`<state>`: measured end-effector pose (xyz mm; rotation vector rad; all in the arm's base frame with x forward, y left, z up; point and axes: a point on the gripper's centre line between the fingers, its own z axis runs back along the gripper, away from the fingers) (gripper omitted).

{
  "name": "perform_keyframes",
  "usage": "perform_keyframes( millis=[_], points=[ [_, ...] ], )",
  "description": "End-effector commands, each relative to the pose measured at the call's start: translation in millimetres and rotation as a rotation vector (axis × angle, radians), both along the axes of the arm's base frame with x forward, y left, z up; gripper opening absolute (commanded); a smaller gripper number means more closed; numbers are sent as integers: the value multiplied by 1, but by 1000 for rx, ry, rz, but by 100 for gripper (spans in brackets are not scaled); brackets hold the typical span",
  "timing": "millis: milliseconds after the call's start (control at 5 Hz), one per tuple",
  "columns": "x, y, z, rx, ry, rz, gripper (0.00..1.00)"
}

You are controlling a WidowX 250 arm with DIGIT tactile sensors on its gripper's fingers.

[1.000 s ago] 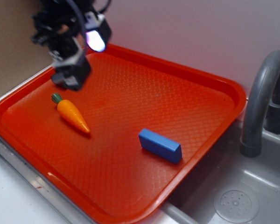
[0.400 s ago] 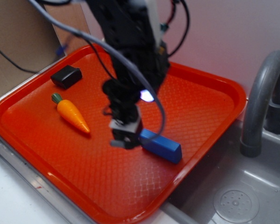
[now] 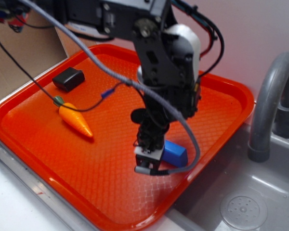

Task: Grab the blue block.

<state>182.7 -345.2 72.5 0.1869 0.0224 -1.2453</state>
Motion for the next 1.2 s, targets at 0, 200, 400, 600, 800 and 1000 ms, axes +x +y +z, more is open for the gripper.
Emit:
perform_keyframes(
  millis=[0, 200, 400, 600, 800, 1000],
  points=[
    [-21, -2, -3, -17, 26, -51, 100],
    [-23, -9, -10, -8, 41, -43, 100],
    [-23, -15, -13, 0, 60, 0, 0],
    [-25, -14, -12, 10, 47, 15, 0],
    [-19, -1, -1, 14, 62, 99, 0],
    [-7, 32, 28, -13, 52, 320, 0]
  ],
)
